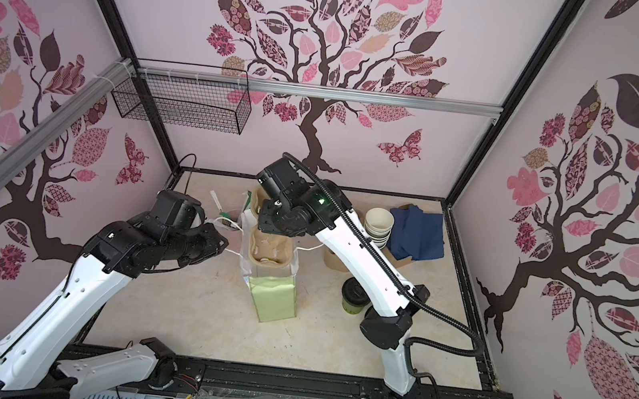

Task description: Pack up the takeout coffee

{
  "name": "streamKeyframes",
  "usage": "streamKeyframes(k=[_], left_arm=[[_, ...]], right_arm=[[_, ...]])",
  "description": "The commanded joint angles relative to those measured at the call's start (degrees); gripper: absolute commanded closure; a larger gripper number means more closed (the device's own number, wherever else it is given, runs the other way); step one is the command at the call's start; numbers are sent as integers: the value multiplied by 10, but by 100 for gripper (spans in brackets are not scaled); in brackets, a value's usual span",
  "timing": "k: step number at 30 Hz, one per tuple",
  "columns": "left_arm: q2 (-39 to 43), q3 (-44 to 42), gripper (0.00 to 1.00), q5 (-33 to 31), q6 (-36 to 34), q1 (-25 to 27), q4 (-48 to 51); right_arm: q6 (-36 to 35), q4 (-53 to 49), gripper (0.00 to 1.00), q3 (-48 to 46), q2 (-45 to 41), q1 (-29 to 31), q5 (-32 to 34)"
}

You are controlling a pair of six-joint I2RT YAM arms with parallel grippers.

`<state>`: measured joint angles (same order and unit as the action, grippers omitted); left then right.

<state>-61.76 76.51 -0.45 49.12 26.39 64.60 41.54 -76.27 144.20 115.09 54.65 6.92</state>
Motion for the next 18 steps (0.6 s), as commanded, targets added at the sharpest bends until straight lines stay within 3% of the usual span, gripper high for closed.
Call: streamKeyframes(k=[1, 18], left_arm=[[4, -16, 72, 11, 1, -3, -23], [1, -21, 77, 33, -2, -3, -35]], right_arm=[[-9, -50, 71, 26, 22, 17, 33], [-10, -73, 70, -5, 46, 35, 31]])
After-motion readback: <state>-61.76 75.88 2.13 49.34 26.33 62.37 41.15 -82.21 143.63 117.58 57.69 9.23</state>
